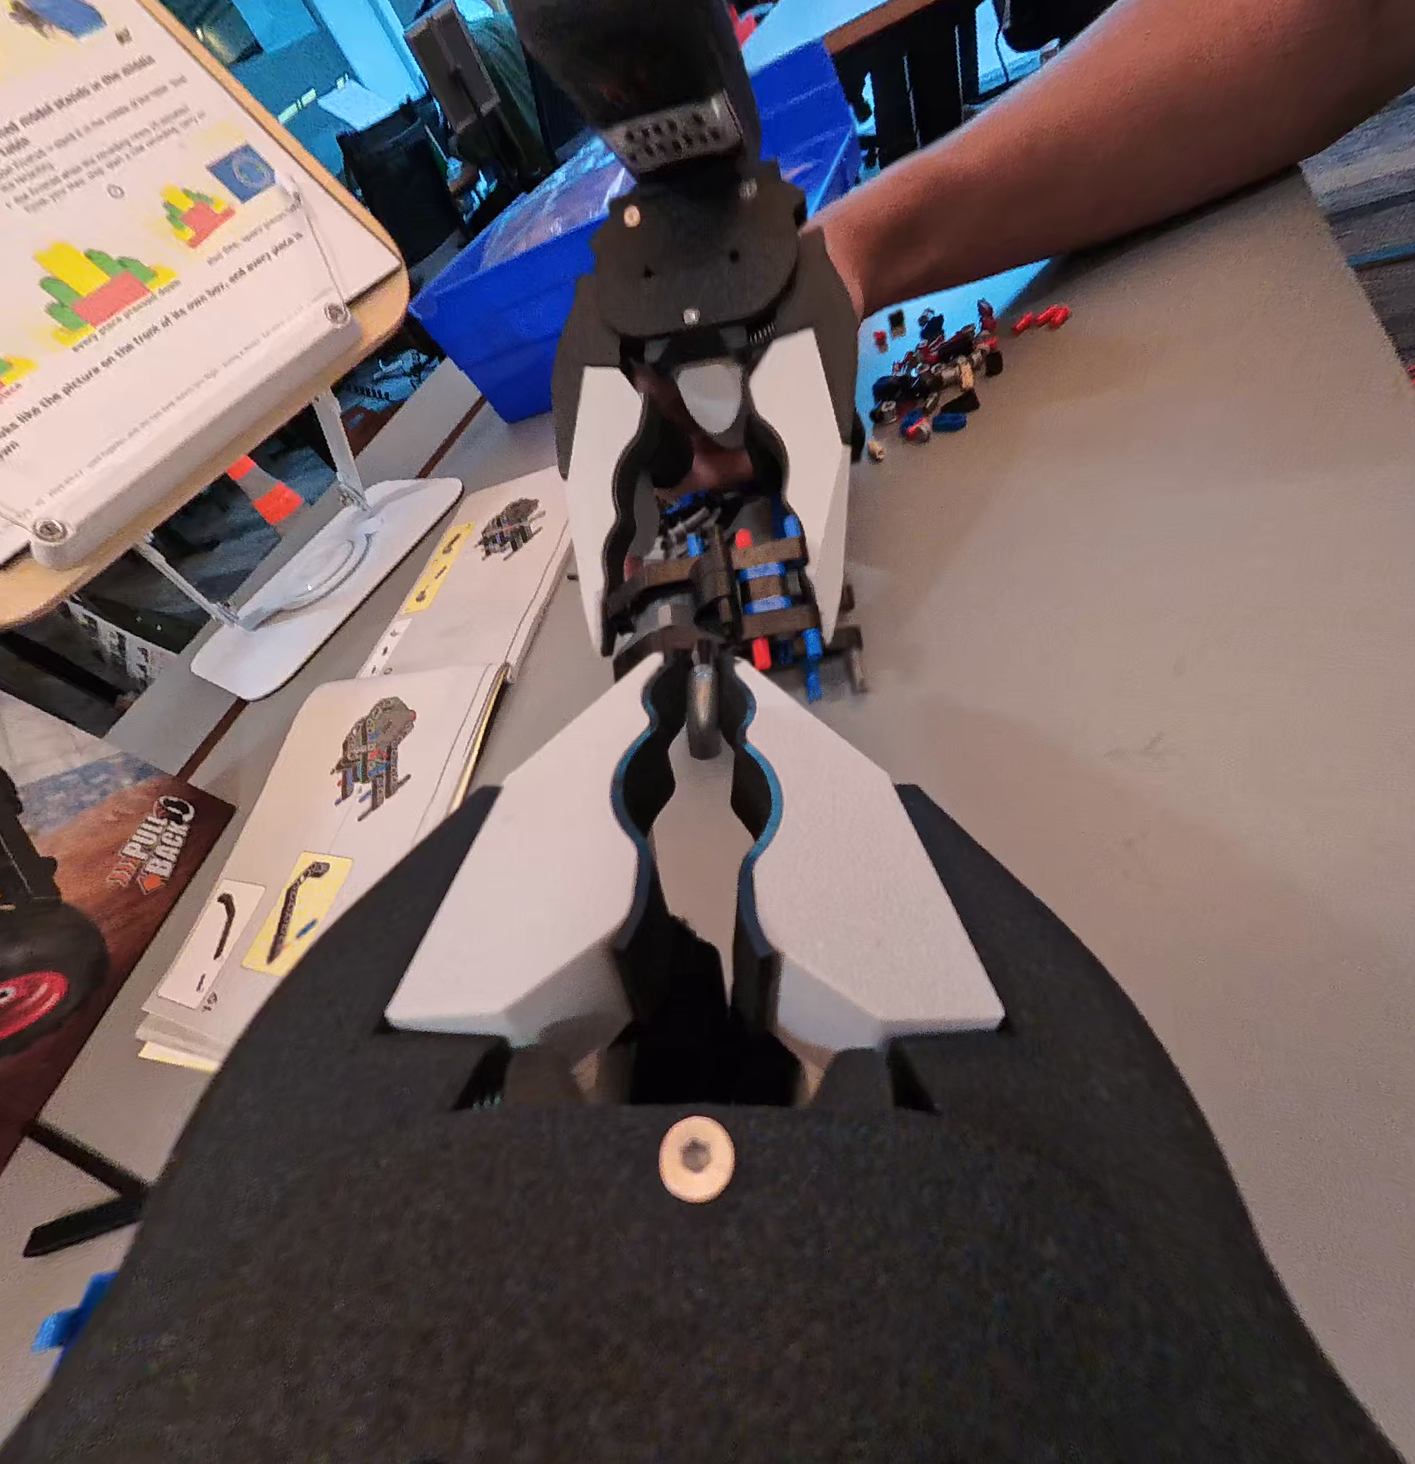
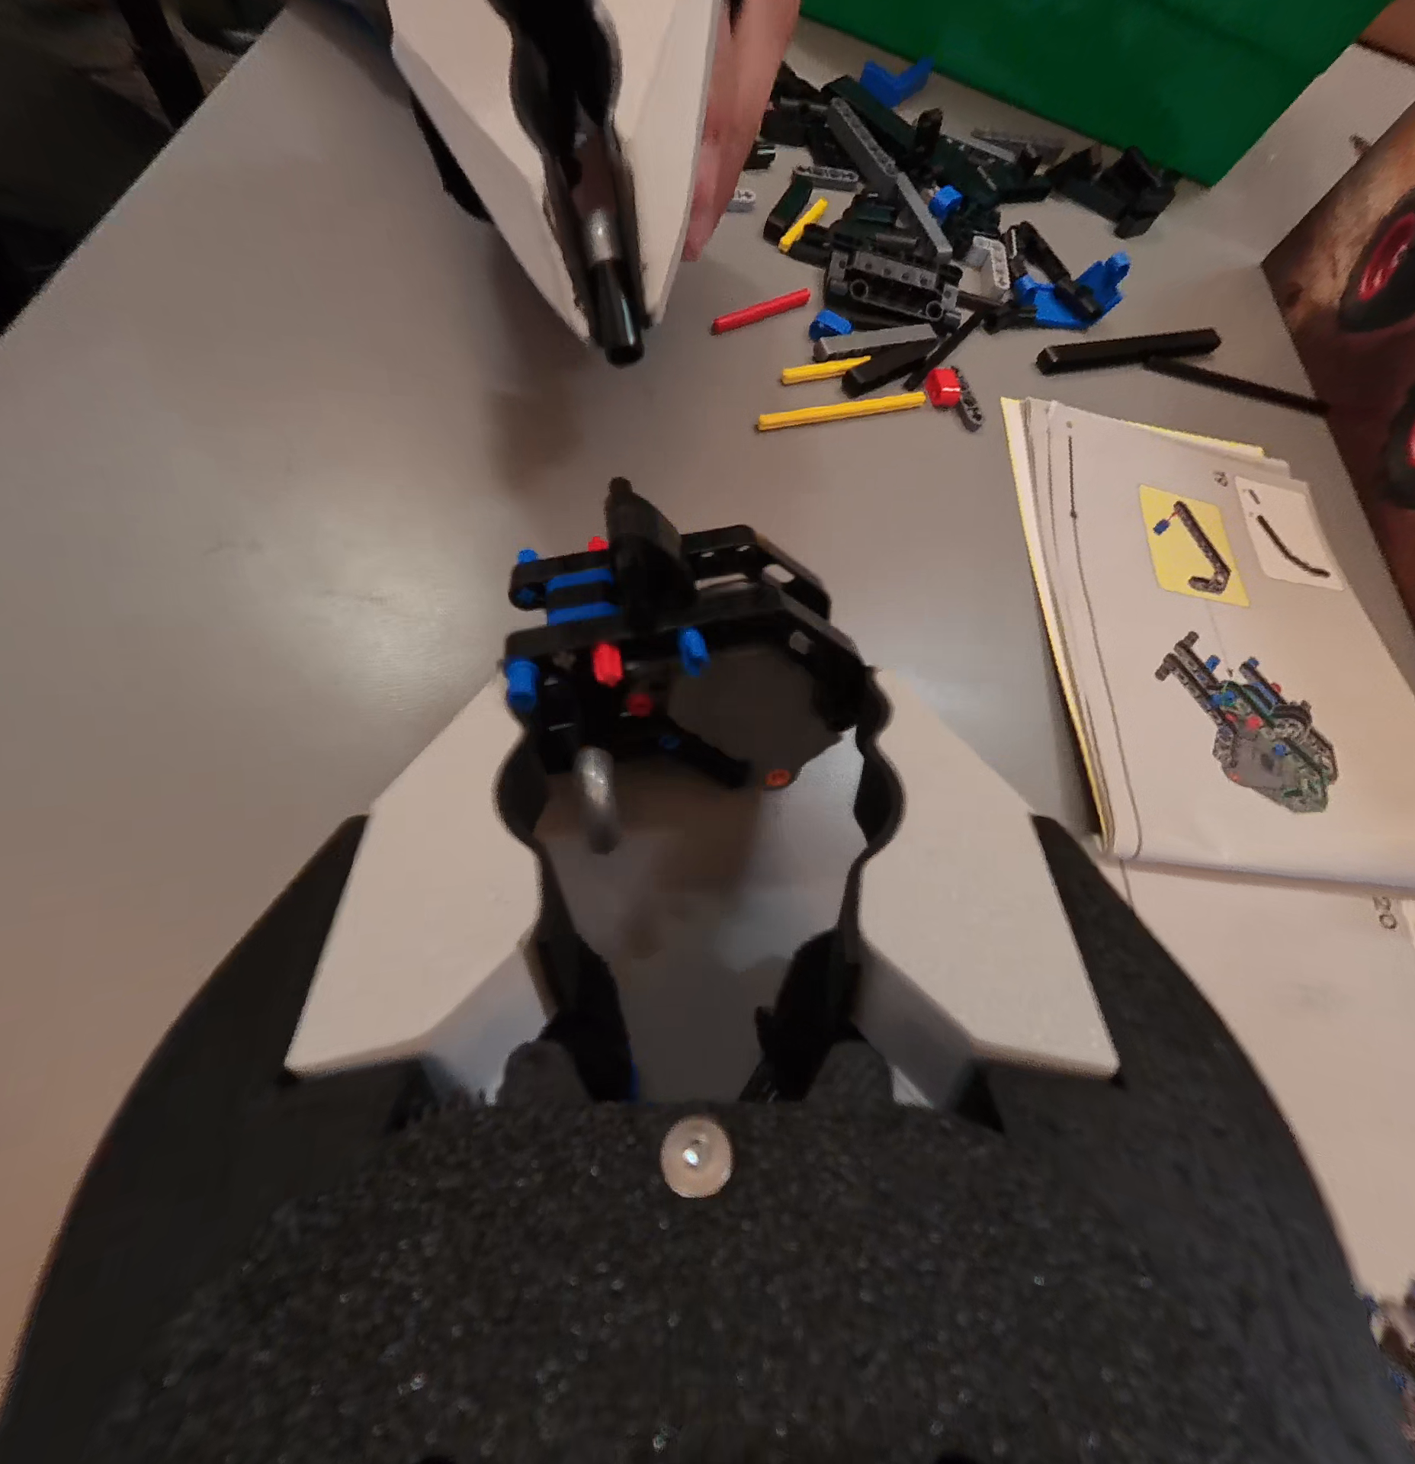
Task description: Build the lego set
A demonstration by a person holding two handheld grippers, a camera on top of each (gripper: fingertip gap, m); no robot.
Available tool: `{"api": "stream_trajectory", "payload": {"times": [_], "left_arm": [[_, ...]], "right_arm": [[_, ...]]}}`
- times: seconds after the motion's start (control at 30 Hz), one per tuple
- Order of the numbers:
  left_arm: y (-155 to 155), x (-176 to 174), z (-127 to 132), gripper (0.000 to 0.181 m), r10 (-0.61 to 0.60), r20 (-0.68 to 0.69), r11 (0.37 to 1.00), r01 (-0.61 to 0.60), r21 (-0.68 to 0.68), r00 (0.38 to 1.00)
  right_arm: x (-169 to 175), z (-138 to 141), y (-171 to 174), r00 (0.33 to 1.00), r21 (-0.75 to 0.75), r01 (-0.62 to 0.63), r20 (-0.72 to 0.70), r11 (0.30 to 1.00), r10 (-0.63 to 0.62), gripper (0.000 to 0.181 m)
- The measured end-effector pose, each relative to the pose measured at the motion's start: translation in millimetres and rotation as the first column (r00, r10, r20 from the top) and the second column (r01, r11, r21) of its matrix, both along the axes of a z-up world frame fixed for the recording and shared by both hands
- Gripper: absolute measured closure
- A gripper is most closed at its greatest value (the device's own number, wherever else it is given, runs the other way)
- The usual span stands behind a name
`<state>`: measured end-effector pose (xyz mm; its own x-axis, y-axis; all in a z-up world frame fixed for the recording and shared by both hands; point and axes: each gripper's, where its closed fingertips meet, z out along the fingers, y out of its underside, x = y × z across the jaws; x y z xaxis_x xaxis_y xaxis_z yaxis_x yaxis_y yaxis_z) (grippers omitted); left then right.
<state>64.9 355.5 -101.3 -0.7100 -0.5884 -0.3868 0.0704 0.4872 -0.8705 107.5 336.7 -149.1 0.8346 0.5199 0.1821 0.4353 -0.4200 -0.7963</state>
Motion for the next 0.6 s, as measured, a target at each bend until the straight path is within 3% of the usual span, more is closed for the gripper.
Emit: {"api": "stream_trajectory", "payload": {"times": [0.03,0.3,0.4,0.53,0.6], "left_arm": [[1,1,-3,0.175,0.005,-0.015,1.0,-0.005,0.001,1.0],[-4,0,-10,0.174,-0.009,-0.045,1.0,0.01,0.01,0.999],[-3,2,-1,0.175,0.005,-0.025,1.0,-0.005,-0.03,1.0],[-10,-2,23,0.175,-0.019,-0.043,0.979,0.01,-0.202,0.999],[-15,-3,37,0.175,-0.038,-0.056,0.955,0.02,-0.296,0.998]], "right_arm": [[0,3,-1,0.999,-0.008,0.004,-0.041,1.0,-0.004,0.111],[7,9,1,0.964,-0.12,0.099,-0.236,0.988,-0.126,0.111],[4,32,3,0.891,-0.091,0.106,-0.434,0.99,-0.135,0.111],[-3,72,6,0.739,0.037,0.116,-0.671,0.993,-0.061,0.112],[-8,82,6,0.754,0.139,0.123,-0.657,0.983,-0.002,0.112]]}}
